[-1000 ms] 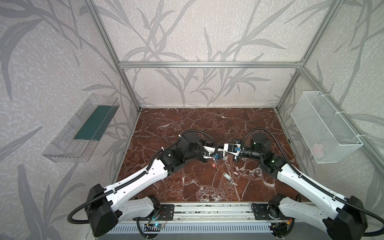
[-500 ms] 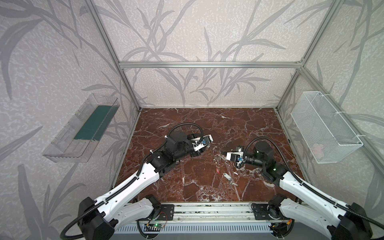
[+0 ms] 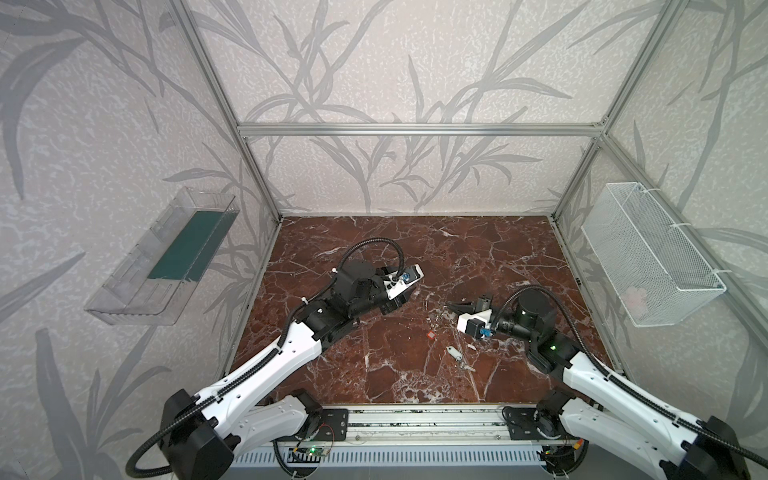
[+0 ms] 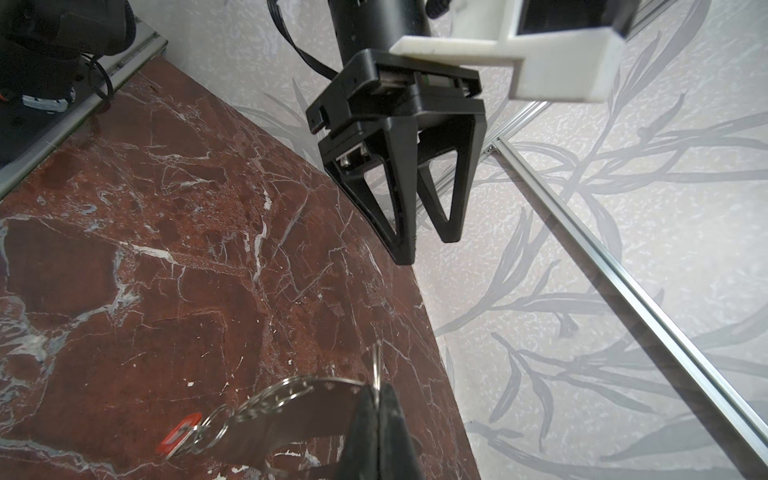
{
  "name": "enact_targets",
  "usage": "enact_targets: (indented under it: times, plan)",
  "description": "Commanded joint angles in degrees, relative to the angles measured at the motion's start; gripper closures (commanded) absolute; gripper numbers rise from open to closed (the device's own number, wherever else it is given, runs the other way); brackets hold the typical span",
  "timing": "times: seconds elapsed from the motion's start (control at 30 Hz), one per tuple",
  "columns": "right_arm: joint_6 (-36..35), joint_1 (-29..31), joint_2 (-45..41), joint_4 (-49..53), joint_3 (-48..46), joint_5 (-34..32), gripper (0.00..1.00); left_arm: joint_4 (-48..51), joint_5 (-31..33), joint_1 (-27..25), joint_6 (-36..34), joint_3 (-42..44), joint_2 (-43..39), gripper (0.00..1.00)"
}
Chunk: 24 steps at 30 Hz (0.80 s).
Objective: Put the keys on the keyring
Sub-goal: 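Release the ring and move the left gripper toward the blue-tagged key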
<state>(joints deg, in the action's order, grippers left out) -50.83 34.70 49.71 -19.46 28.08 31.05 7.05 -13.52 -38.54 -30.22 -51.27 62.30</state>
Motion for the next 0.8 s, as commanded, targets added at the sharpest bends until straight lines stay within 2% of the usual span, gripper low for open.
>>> enact_targets:
  times: [0.0,0.23,0.4,0.6,0.77]
  plan:
    - [-3.3,0.0,-1.3,-2.2,-0.3,-1.5,1.0,1.0,-3.0,0.4,0.2,-1.8,0.9,0.48]
    - [-1.1,-0.6,-0.4,-2.0,-0.5,-6.3,1.0,3.4,-7.1,0.4,0.1,-2.0,5.0,0.47]
    - [2.6,-5.5,-1.3,-4.2,-2.5,-5.2,1.0,-0.9,-10.3,0.4,1.9,0.6,8.7,0.48]
    - [3.8,-10.8,-3.4,-2.9,-4.2,-5.8,1.0,-6.1,-13.9,0.2,2.1,3.8,13.1,0.48]
    - [4.8,-13.6,-3.5,-3.4,-5.1,-11.5,1.0,-6.1,-15.3,-1.2,8.7,1.8,18.1,0.49]
